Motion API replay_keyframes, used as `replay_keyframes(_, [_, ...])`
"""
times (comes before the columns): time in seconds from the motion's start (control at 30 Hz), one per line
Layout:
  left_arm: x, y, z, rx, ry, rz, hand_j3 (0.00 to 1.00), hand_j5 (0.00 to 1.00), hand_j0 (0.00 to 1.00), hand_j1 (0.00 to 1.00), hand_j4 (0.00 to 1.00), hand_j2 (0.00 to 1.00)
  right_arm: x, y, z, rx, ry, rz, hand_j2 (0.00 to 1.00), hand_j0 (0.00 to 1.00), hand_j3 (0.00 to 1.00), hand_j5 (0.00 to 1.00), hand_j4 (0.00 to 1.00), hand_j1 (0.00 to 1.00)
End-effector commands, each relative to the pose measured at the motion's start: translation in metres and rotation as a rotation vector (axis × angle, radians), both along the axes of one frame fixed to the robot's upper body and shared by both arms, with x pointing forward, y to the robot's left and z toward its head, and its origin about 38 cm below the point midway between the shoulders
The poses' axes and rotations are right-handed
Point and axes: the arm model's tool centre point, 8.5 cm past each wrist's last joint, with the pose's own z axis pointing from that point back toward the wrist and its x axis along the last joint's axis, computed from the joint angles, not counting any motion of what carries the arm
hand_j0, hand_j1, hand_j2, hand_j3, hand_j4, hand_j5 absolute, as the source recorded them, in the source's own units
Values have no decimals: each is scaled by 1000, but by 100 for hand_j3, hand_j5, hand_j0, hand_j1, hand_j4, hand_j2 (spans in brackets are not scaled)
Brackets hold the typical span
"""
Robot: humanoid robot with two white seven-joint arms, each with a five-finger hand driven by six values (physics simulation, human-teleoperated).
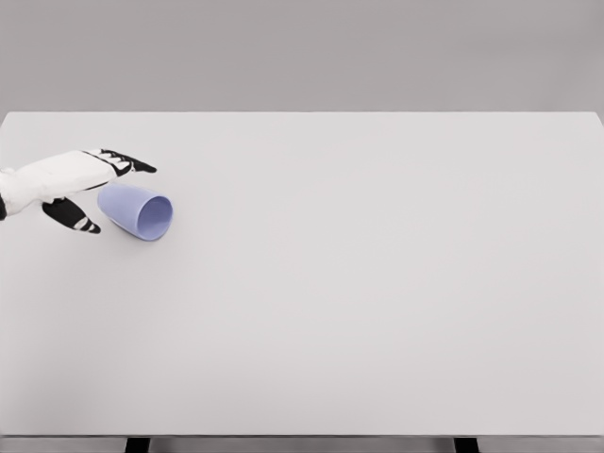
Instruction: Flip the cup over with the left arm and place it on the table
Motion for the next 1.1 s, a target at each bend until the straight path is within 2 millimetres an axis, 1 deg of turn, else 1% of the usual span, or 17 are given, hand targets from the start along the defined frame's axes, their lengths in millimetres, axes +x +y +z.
replay_keyframes(0.0, [2, -7, -15, 39, 14, -2, 100, 100, 100, 100, 100, 100, 0, 0, 0, 0, -1, 0, 100, 100, 100, 100, 100, 100])
replay_keyframes(0.13, [6, -12, -21, 45, 15, -4, 100, 100, 100, 100, 100, 100, 0, 0, 0, 0, -2, 0, 100, 100, 100, 100, 100, 100])
replay_keyframes(0.33, [4, -17, -20, 7, 21, -25, 100, 100, 100, 100, 100, 100, 0, 0, 0, 0, -2, 0, 100, 100, 100, 100, 100, 100])
replay_keyframes(0.5, [5, -26, -27, -3, 35, -33, 100, 100, 100, 100, 100, 100, 0, 0, 0, 0, -1, 0, 100, 100, 100, 100, 100, 100])
replay_keyframes(0.7, [5, -25, -37, 10, 58, -26, 100, 100, 100, 100, 100, 100, 0, 0, 0, 0, 1, 0, 100, 100, 100, 100, 100, 100])
replay_keyframes(0.93, [7, -30, -43, -11, 63, -18, 100, 100, 100, 100, 100, 100, 0, 0, 0, 0, -1, 0, 100, 100, 100, 100, 100, 100])
replay_keyframes(1.07, [9, -27, -44, -14, 63, -8, 100, 100, 100, 100, 100, 100, 0, 0, 0, 0, 1, 0, 100, 100, 100, 100, 100, 100])
